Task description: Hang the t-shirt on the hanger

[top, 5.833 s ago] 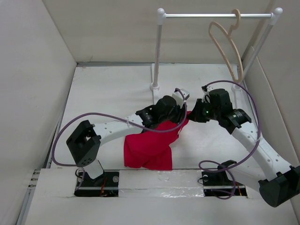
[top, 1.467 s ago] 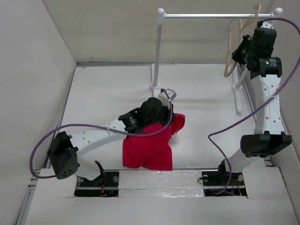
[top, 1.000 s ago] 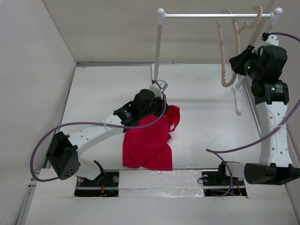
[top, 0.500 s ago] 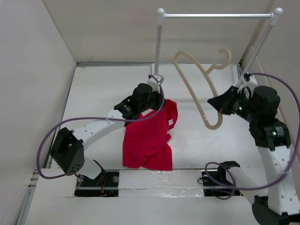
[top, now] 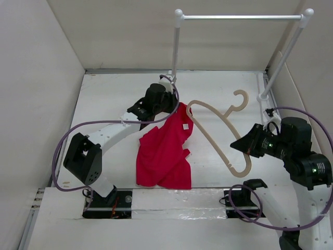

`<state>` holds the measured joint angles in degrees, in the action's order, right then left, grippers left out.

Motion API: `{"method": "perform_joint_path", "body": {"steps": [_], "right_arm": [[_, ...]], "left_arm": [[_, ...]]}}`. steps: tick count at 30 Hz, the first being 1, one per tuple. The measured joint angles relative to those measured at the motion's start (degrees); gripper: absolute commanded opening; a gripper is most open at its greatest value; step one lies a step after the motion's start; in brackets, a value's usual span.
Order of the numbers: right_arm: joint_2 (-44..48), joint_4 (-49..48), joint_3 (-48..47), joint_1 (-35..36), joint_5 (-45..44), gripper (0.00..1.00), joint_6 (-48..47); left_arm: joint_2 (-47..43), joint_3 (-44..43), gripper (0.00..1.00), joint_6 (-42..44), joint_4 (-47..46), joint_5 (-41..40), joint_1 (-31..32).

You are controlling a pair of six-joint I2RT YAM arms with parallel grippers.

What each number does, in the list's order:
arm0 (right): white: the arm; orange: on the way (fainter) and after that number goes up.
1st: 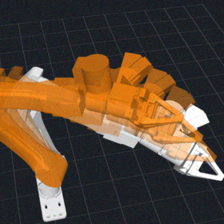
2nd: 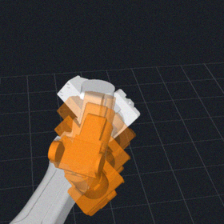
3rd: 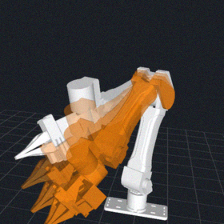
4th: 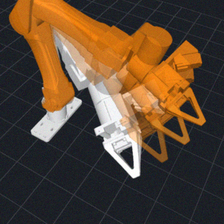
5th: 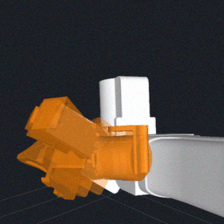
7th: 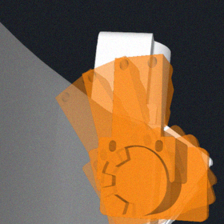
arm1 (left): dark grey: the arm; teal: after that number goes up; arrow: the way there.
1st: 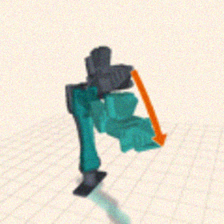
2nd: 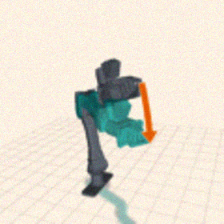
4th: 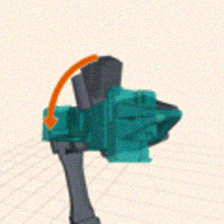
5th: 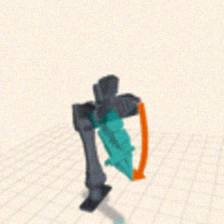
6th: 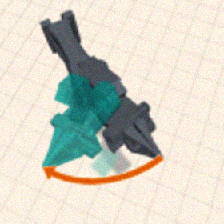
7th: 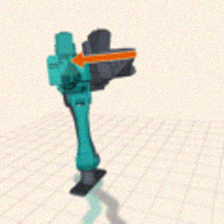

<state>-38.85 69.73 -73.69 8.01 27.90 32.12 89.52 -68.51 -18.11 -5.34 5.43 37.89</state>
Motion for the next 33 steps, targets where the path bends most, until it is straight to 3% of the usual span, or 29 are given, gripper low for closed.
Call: {"method": "perform_joint_path", "body": {"steps": [21,28,33], "right_arm": [[-4.7,0.7,1.7,3.0,3.3,0.00,-2.7],[-6.5,-5.0,5.2,4.1,3.0,0.00,-1.5],[-10.7,-13.9,5.3,11.5,0.2,0.00,1.1]], "left_arm": [[-0.4,-0.1,0.00,-2.0,0.0,2.4,0.0],[-4.1,-0.1,0.00,-2.2,0.9,3.2,2.2],[-9.4,-0.1,0.00,-3.7,1.9,5.5,2.6]]}}
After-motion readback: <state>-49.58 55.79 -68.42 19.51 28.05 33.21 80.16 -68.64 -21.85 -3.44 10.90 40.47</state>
